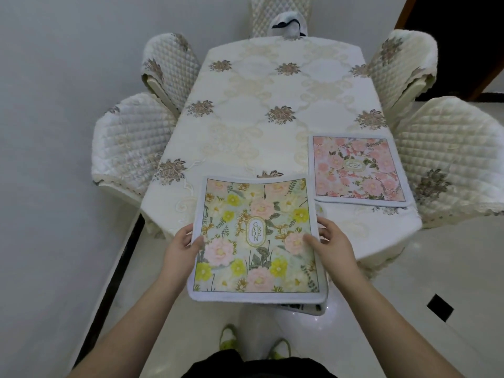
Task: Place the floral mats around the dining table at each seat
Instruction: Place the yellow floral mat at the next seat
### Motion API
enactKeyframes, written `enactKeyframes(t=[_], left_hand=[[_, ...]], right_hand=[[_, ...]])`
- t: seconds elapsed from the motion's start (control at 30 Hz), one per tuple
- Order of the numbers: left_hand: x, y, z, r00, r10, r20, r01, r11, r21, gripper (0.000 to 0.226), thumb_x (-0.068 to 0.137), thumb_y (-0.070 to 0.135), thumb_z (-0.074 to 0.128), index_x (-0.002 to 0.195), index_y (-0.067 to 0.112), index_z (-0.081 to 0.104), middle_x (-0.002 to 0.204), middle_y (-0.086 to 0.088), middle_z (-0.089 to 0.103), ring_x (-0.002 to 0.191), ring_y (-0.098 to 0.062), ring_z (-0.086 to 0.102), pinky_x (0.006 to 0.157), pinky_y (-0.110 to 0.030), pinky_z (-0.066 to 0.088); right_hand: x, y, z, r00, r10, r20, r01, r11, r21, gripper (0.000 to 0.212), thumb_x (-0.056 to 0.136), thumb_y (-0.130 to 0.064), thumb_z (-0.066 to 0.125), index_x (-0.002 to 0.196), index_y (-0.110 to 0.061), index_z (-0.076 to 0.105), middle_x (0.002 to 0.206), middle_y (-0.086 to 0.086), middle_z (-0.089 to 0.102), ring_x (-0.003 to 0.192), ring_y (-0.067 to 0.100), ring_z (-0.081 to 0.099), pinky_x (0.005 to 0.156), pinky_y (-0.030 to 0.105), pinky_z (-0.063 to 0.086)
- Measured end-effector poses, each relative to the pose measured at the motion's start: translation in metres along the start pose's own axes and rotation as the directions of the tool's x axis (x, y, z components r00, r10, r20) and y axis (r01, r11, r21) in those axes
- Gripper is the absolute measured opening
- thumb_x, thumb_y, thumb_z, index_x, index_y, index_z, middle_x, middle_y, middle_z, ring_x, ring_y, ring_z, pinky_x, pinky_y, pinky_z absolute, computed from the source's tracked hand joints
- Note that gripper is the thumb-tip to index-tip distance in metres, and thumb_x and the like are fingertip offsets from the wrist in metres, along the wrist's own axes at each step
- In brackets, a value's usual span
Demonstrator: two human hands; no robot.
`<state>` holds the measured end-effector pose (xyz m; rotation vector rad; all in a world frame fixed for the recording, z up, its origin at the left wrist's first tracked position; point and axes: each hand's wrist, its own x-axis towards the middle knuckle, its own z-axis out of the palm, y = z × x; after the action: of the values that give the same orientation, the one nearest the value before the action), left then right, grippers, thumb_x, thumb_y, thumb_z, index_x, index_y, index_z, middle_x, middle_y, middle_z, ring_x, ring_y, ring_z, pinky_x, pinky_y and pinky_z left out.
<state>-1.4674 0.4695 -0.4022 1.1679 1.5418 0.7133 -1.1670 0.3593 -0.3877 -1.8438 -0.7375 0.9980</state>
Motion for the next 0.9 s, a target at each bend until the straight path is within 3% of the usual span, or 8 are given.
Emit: enactKeyframes(t=[0.17, 0.3, 0.37, 0.53, 0.67, 0.77, 0.9], left_hand=[[-0.012, -0.01, -0.035, 0.997, -0.041, -0.067, 0.035, 0.995, -0.088, 0.027, 0.098, 0.007, 0.058, 0.118, 0.026, 0.062, 0.104, 0.0, 0.075, 0.091, -0.023, 0.073, 0.081, -0.047, 0.059], [-0.021, -0.021, -0.082, 0.991, -0.066, -0.113, 0.055, 0.993, -0.105, 0.029, 0.098, 0.011, 0.059, 0.123, 0.025, 0.061, 0.104, 0.005, 0.074, 0.091, -0.019, 0.074, 0.075, -0.041, 0.06], [-0.024, -0.029, -0.107, 0.987, -0.082, -0.138, 0.066, 0.991, -0.118, 0.027, 0.098, 0.013, 0.058, 0.122, 0.026, 0.06, 0.106, 0.005, 0.073, 0.09, -0.018, 0.074, 0.072, -0.04, 0.06], [-0.03, -0.057, -0.176, 0.975, -0.124, -0.187, 0.091, 0.981, -0.172, 0.023, 0.099, 0.015, 0.057, 0.12, 0.026, 0.058, 0.105, 0.006, 0.072, 0.088, -0.021, 0.074, 0.076, -0.05, 0.06], [-0.036, -0.078, -0.238, 0.968, -0.122, -0.221, 0.075, 0.975, -0.208, 0.025, 0.097, 0.011, 0.06, 0.119, 0.023, 0.06, 0.101, 0.006, 0.073, 0.085, -0.021, 0.074, 0.072, -0.047, 0.06], [-0.041, -0.096, -0.285, 0.962, -0.129, -0.24, 0.076, 0.973, -0.217, 0.026, 0.094, 0.016, 0.065, 0.119, 0.021, 0.061, 0.105, 0.003, 0.074, 0.087, -0.022, 0.074, 0.073, -0.049, 0.061], [-0.051, -0.119, -0.34, 0.948, -0.14, -0.286, 0.071, 0.968, -0.239, 0.015, 0.092, 0.027, 0.069, 0.105, 0.03, 0.061, 0.1, 0.004, 0.075, 0.081, -0.019, 0.075, 0.073, -0.05, 0.061]], right_hand=[[-0.011, -0.014, 0.037, 0.994, -0.085, 0.064, 0.087, 0.995, -0.04, 0.039, 0.089, -0.02, 0.07, 0.123, -0.03, 0.055, 0.103, -0.01, 0.068, 0.085, 0.005, 0.066, 0.063, 0.02, 0.051], [-0.017, -0.025, 0.078, 0.988, -0.093, 0.12, 0.106, 0.989, -0.107, 0.039, 0.09, -0.022, 0.067, 0.127, -0.026, 0.054, 0.105, -0.009, 0.066, 0.085, 0.007, 0.065, 0.064, 0.027, 0.055], [-0.023, -0.032, 0.102, 0.983, -0.101, 0.156, 0.124, 0.982, -0.141, 0.04, 0.092, -0.024, 0.065, 0.13, -0.026, 0.053, 0.104, -0.011, 0.062, 0.086, 0.004, 0.062, 0.062, 0.024, 0.051], [-0.047, -0.048, 0.171, 0.969, -0.126, 0.213, 0.166, 0.969, -0.181, 0.039, 0.094, -0.023, 0.063, 0.131, -0.023, 0.052, 0.102, -0.01, 0.064, 0.084, 0.007, 0.065, 0.059, 0.022, 0.051], [-0.076, -0.06, 0.23, 0.967, -0.102, 0.236, 0.146, 0.973, -0.181, 0.036, 0.095, -0.021, 0.06, 0.13, -0.024, 0.052, 0.102, -0.01, 0.066, 0.083, 0.008, 0.066, 0.055, 0.02, 0.051], [-0.099, -0.067, 0.275, 0.963, -0.093, 0.253, 0.143, 0.972, -0.187, 0.035, 0.095, -0.022, 0.06, 0.129, -0.024, 0.052, 0.107, -0.006, 0.067, 0.086, 0.007, 0.066, 0.061, 0.024, 0.054], [-0.126, -0.08, 0.328, 0.947, -0.121, 0.298, 0.181, 0.967, -0.181, 0.033, 0.095, -0.018, 0.059, 0.127, -0.021, 0.051, 0.102, -0.008, 0.065, 0.085, 0.002, 0.063, 0.059, 0.02, 0.05]])
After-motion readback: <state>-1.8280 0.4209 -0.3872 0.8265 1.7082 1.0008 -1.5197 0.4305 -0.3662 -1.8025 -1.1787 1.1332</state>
